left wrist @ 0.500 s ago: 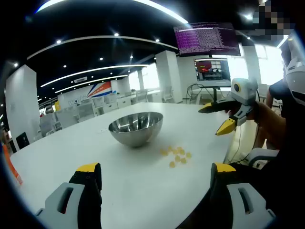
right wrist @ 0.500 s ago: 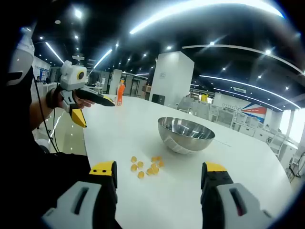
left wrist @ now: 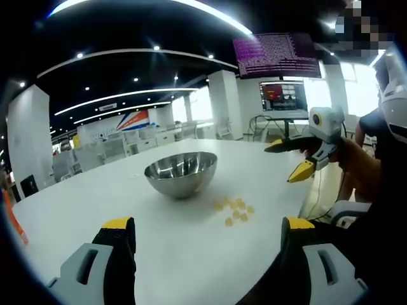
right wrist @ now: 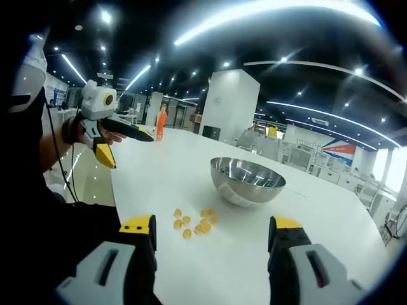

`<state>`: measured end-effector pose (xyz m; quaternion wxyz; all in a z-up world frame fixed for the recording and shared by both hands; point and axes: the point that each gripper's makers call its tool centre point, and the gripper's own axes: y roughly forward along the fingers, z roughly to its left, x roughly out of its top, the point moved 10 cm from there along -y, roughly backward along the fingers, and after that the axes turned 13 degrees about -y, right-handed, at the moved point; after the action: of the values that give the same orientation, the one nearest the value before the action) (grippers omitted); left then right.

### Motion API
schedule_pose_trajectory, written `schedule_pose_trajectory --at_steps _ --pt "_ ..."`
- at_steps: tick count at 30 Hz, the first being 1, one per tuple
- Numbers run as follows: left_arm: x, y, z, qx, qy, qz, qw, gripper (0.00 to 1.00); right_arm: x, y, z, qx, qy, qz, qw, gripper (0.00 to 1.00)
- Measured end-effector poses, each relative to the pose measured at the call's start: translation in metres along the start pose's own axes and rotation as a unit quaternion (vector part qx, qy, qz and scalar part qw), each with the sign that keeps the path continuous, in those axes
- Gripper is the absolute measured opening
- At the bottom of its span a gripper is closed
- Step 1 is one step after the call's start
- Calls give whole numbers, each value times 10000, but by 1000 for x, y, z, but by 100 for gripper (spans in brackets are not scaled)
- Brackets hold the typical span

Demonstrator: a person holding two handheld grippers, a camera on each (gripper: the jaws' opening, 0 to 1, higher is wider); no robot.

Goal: Pick up the QQ candy scattered on the table and place it into the stainless steel bowl on the table

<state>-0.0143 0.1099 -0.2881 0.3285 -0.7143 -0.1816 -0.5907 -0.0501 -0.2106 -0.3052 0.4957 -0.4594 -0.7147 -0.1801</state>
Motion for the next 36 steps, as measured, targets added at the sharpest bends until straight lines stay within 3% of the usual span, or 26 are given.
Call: schedule_pose_trajectory --at_steps 24,31,36 --pt "-5 0 6 35 -23 12 10000 95 -3 10 4 73 -13 68 9999 67" --pt "-9 0 8 54 -9 79 10000 95 -1 20 8 174 -65 100 9998 63" --pt "-10 1 10 29 -38 86 10000 95 -3 28 11 284 -120 231 9993 54"
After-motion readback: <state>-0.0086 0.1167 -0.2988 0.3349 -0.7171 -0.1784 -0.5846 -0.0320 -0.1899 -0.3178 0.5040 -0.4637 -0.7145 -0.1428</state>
